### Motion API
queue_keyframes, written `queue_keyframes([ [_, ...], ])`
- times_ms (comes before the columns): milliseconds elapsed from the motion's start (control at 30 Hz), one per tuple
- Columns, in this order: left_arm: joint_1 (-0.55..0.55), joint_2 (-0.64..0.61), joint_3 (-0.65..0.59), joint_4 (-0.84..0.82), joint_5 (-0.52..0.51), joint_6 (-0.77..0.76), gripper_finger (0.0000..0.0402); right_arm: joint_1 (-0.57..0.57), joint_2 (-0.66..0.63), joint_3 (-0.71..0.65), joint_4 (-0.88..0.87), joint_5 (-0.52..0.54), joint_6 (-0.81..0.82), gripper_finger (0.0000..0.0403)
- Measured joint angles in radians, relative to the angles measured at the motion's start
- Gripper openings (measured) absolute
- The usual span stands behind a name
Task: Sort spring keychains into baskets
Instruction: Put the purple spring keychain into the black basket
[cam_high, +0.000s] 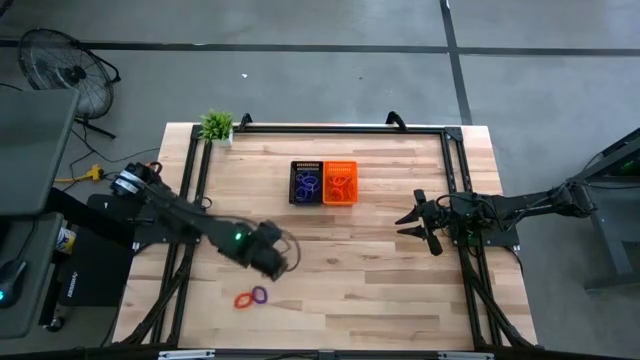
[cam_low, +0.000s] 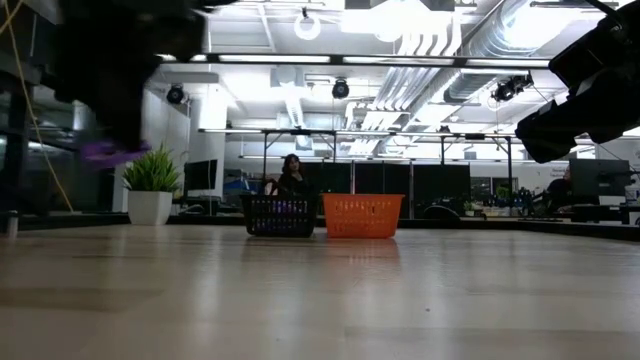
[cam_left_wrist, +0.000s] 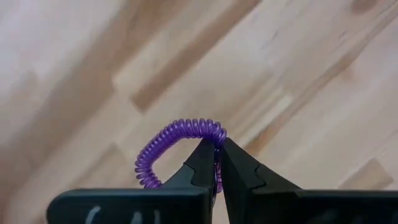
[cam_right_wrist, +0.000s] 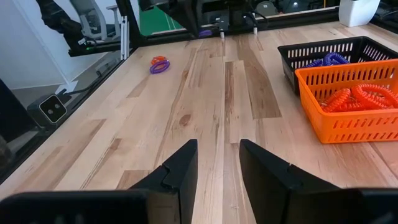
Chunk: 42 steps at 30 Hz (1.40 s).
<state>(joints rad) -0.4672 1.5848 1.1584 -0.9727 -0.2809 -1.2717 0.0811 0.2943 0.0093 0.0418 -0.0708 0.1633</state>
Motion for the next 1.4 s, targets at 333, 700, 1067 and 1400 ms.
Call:
queue_keyframes([
  [333,0.271,0.011,0.115,0.069,0.004,0.485,0.0009,0.0,0.0,0.0,0.0,0.0,0.0,0.0114],
  [700,0.516,0.133,0.227,0.124,0.013,0.68,0.001,0.0,0.0,0.0,0.0,0.0,0.0,0.0114],
  [1067,0.661,0.276,0.306,0.204,0.12,0.742,0.001,0.0,0.0,0.0,0.0,0.0,0.0,0.0114],
  [1400,0.684,0.301,0.316,0.199,0.151,0.744,0.0047,0.0,0.0,0.0,0.0,0.0,0.0,0.0114],
])
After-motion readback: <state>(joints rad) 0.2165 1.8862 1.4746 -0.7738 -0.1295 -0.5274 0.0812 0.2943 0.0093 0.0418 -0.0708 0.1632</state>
